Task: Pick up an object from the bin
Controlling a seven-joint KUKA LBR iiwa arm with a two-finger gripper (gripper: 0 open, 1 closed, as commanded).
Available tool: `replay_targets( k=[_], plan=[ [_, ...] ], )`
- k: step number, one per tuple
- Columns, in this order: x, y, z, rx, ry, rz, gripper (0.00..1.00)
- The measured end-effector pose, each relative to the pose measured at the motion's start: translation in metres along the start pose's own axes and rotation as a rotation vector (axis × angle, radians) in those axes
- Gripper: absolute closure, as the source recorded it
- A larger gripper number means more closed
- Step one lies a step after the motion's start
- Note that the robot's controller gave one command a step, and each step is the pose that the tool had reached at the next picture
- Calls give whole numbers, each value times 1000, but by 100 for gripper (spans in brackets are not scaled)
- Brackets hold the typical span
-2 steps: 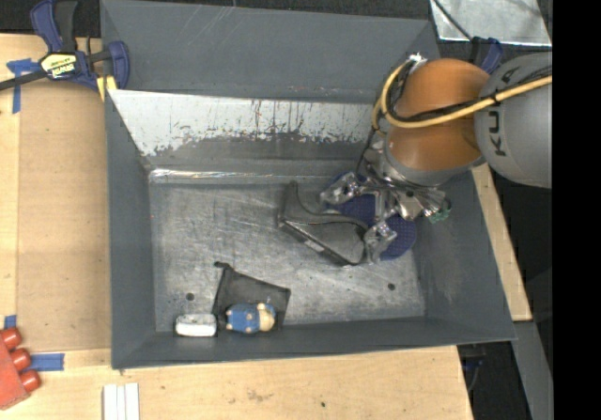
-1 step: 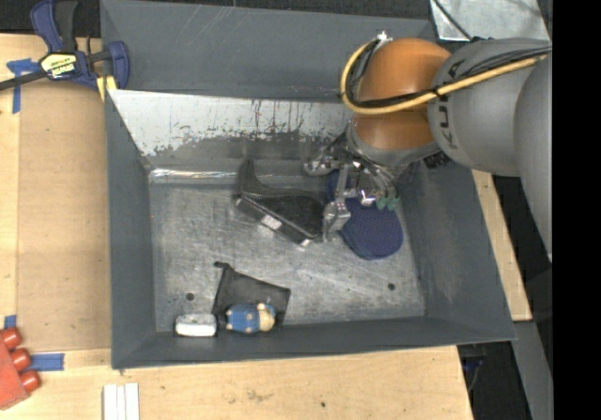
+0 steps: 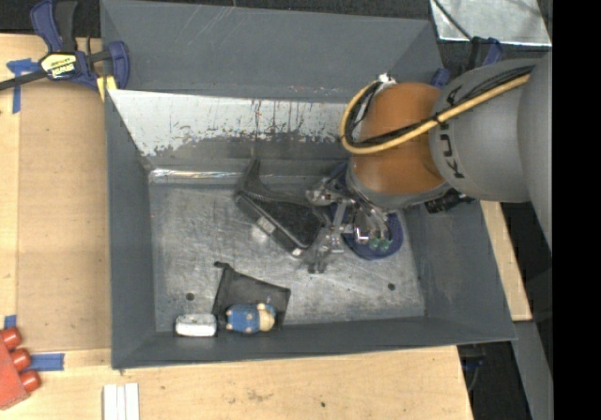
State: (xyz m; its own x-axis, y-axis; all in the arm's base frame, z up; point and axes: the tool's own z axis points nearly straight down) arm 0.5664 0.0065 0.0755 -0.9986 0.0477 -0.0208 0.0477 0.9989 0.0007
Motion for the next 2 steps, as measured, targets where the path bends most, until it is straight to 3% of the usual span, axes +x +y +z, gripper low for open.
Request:
replay_targets(
  k=[1, 2],
  plan=[
    [-17, 36, 2, 16, 32, -94, 0],
    [-26, 42, -3, 2, -10, -89, 100]
  ],
)
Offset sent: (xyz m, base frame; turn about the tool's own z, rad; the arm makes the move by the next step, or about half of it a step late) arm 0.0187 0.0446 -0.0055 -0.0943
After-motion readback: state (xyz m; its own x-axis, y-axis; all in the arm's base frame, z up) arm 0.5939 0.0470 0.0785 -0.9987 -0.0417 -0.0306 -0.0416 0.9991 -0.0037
